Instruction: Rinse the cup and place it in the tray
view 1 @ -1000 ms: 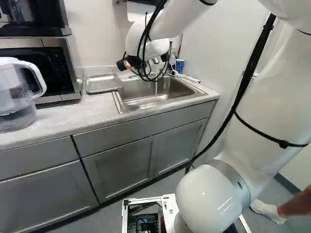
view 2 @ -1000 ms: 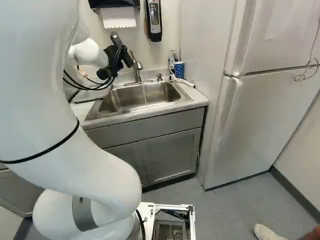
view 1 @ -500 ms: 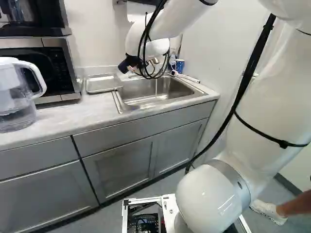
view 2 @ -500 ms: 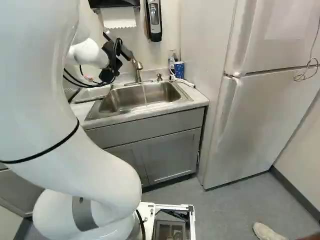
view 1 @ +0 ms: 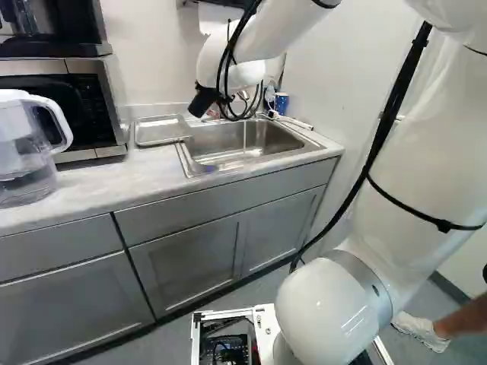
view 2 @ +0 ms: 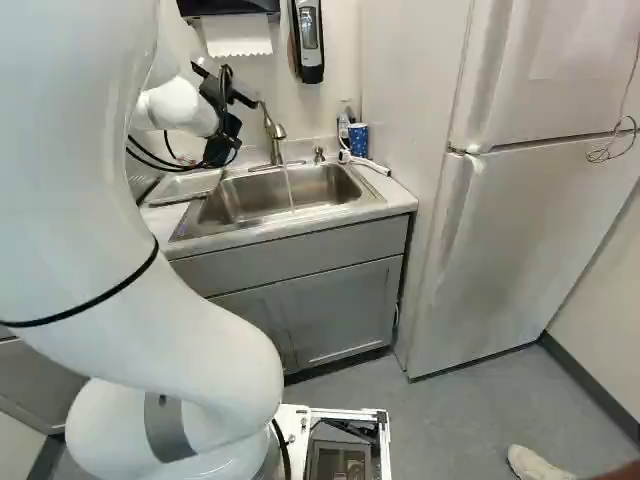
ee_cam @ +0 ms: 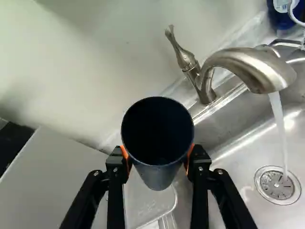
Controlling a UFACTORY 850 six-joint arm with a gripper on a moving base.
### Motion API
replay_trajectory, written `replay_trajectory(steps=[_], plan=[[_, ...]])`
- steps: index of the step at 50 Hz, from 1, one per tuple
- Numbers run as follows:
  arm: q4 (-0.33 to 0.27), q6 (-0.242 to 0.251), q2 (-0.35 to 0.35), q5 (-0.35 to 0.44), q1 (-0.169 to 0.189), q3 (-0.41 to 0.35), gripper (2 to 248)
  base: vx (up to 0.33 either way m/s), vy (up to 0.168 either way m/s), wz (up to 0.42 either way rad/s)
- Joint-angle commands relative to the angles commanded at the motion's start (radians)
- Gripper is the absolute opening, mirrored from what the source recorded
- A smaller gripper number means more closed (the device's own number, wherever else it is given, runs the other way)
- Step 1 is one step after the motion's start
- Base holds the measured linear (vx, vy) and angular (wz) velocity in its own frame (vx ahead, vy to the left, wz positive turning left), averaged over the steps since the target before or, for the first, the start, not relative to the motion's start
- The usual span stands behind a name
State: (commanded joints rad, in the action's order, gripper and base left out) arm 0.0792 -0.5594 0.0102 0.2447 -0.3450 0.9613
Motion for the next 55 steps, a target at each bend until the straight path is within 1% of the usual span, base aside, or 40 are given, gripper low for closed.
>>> replay_trajectory(steps=[48, 54, 55], plan=[[0.0, 0.507, 0.0, 0.0, 0.0, 0.0, 124, 0.0, 0.0, 0.0], [0.0, 0.568, 0.0, 0.0, 0.0, 0.0, 124, 0.0, 0.0, 0.0], [0.0, 0.568, 0.0, 0.0, 0.0, 0.0, 124, 0.0, 0.0, 0.0]])
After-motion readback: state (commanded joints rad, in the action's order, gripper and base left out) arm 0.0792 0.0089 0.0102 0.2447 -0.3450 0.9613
